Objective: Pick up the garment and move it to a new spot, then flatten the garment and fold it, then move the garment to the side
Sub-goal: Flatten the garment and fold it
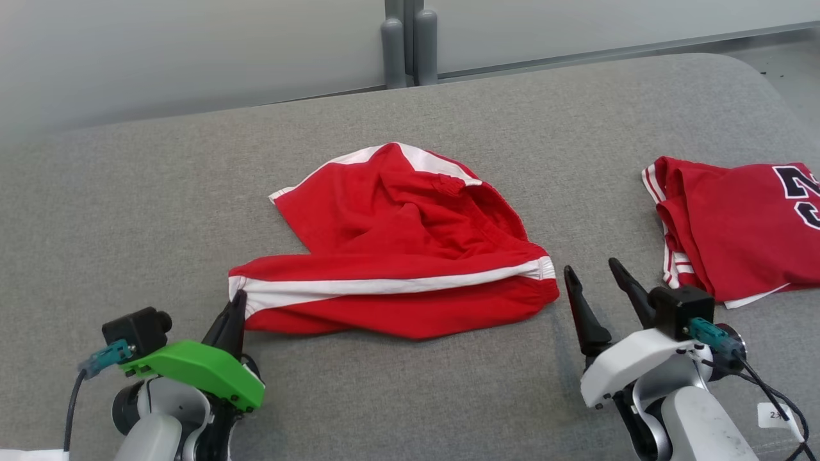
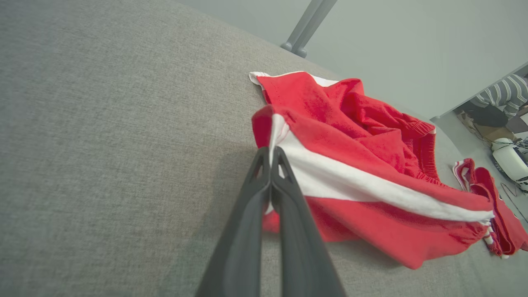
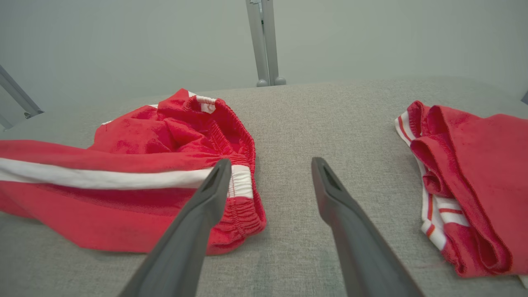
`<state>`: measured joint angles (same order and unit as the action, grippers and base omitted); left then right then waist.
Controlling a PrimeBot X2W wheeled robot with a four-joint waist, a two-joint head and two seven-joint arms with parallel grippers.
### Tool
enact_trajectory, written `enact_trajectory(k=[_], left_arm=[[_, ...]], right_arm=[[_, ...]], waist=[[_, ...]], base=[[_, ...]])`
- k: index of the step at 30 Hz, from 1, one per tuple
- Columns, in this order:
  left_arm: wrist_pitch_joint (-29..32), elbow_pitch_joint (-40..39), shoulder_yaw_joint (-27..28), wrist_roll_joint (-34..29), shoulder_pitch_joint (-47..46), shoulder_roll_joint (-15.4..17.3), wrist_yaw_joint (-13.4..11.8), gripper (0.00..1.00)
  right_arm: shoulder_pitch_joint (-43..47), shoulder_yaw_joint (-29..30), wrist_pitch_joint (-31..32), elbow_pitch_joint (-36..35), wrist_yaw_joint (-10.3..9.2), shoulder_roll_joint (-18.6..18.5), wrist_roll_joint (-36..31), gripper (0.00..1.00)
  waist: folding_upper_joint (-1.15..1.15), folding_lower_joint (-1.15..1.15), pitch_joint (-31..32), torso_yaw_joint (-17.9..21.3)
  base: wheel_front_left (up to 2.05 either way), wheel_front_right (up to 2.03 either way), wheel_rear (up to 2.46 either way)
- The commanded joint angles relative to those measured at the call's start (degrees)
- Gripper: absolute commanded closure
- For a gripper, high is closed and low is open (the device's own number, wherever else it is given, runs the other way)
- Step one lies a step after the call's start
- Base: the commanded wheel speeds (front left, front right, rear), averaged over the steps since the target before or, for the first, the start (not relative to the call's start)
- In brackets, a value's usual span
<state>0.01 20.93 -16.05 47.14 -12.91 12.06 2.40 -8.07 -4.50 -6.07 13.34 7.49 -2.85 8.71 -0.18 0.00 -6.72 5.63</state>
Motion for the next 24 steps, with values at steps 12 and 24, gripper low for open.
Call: enact_trajectory(k=[12,24], left_arm=[[-0.08,-1.53,1.4,0.8,3.52,1.24,-2.91,1.0],[-0.9,0.89,0.49,0.51,1.18,0.56,-2.26,1.0]], right_arm=[[-5.92,-8.94,5.94,5.55,0.0,-2.66,6.17,0.0],[-11.24,-14.51,9.14,10.35,0.0,-5.31,11.33,0.0]], waist=[[0.18,0.0,0.05,-2.49],[0.18,0.0,-0.72,-3.74]], base=[[0.0,0.0,0.0],[0.0,0.0,0.0]])
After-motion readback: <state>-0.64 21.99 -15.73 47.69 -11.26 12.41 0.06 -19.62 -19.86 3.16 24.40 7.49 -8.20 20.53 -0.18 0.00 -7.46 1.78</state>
